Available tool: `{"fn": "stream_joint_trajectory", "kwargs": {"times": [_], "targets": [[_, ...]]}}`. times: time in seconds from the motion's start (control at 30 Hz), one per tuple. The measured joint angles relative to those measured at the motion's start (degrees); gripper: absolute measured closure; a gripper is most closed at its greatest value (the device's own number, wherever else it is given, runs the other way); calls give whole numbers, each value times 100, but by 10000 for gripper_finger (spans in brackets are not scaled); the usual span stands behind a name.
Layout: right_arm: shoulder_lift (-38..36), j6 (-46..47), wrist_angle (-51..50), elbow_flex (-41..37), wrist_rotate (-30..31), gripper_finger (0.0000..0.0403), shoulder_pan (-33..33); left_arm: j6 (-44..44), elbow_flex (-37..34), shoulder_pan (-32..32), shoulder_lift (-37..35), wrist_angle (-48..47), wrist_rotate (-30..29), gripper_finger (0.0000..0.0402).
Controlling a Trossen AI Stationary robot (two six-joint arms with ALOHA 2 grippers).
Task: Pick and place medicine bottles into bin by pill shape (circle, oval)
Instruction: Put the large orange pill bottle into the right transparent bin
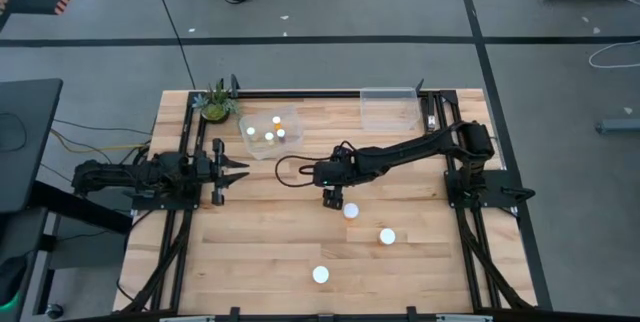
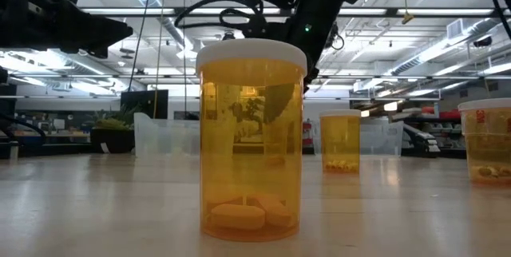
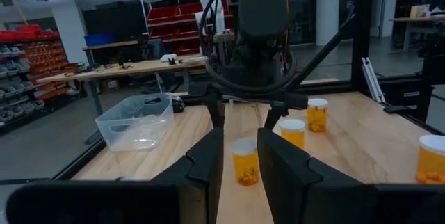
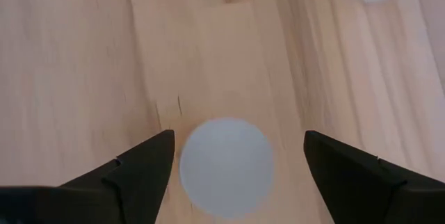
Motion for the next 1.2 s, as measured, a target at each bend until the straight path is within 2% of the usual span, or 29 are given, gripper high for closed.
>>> {"fn": "stream_joint_trajectory", "kwargs": {"times": [0.5, 0.67, 1.07, 1.2], "targets": [[5, 132, -225, 0, -22, 150, 0, 0, -1, 0, 1, -2, 0, 302], [1, 167, -217, -1, -244, 167, -28, 0, -1, 0, 2, -2, 0, 303], [-56, 109, -272, -7, -375, 174, -55, 2, -2, 0, 2, -2, 0, 301], [-275, 67, -295, -4, -218, 175, -84, 0, -2, 0, 1, -7, 0, 305]]}}
